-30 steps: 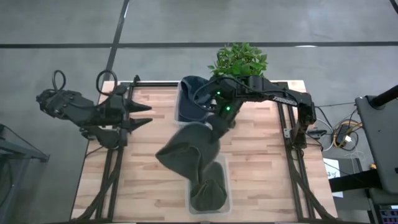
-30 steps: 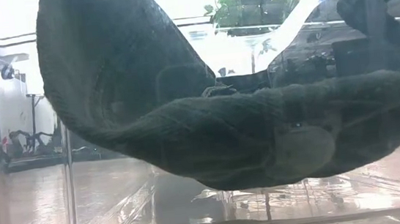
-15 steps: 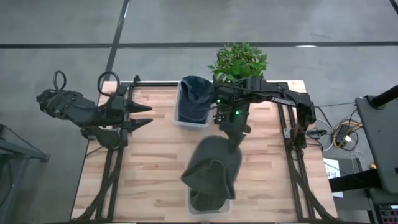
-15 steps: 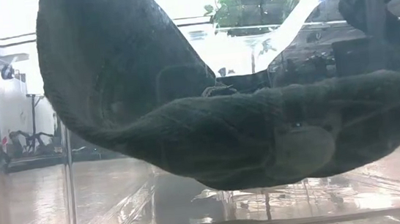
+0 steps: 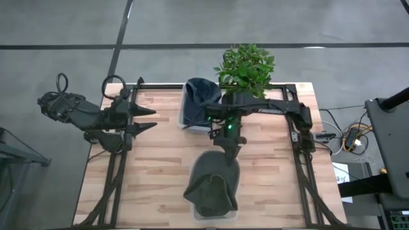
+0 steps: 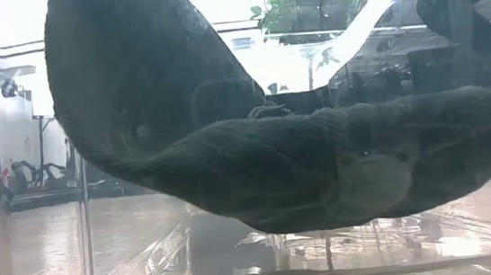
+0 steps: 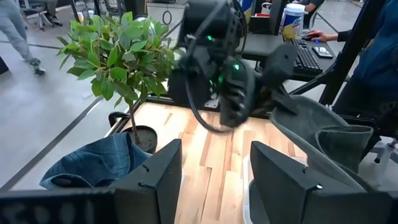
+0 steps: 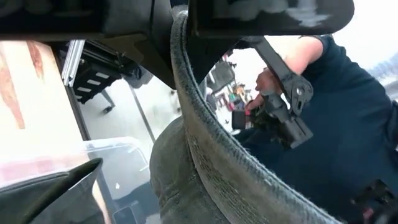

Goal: Pick & Place hat
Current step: Put the gray cap into the bottom transparent bin, then return to Home Position

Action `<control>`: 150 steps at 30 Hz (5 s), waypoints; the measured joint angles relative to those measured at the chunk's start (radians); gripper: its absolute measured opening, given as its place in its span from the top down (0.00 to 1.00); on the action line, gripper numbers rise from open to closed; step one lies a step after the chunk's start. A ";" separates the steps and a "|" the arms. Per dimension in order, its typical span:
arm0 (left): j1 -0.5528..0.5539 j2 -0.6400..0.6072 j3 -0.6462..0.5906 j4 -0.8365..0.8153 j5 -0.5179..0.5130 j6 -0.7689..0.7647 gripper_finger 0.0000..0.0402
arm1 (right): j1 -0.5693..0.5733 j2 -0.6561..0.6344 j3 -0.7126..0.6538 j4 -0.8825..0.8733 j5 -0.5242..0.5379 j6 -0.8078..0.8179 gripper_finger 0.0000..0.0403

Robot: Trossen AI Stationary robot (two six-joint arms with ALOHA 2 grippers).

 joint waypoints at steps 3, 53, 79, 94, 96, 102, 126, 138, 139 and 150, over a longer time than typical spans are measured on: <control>0.000 0.000 0.000 -0.006 0.000 -0.005 0.54 | 0.019 0.028 0.006 0.000 -0.008 -0.015 0.97; 0.000 -0.001 0.000 -0.022 -0.018 0.013 0.54 | 0.063 0.080 0.013 0.026 -0.096 0.027 0.97; -0.001 -0.001 0.000 -0.026 -0.019 -0.006 0.54 | 0.077 0.162 0.011 -0.015 0.024 0.002 0.73; 0.000 0.000 0.000 -0.027 -0.019 -0.008 0.54 | 0.021 0.038 0.011 -0.015 0.035 0.147 0.60; 0.000 0.000 0.000 -0.027 -0.019 -0.010 0.54 | 0.013 0.006 0.012 -0.014 0.040 0.151 0.60; 0.000 0.001 0.000 -0.028 -0.019 -0.009 0.54 | 0.024 -0.046 0.014 0.125 0.230 0.175 0.60; 0.000 0.001 0.000 -0.157 -0.027 -0.110 0.85 | 0.199 -0.098 0.013 0.466 0.970 0.020 0.97; 0.014 -0.005 -0.118 -0.041 -0.035 -0.048 1.00 | 0.262 -0.208 0.011 0.645 1.379 -0.166 0.98; 0.014 -0.009 -0.141 -0.012 -0.035 -0.043 1.00 | 0.262 -0.218 0.010 0.654 1.401 -0.168 0.98; 0.028 -0.144 -0.398 0.370 0.112 -0.025 1.00 | 0.302 -0.341 -0.114 0.850 1.480 -0.214 0.98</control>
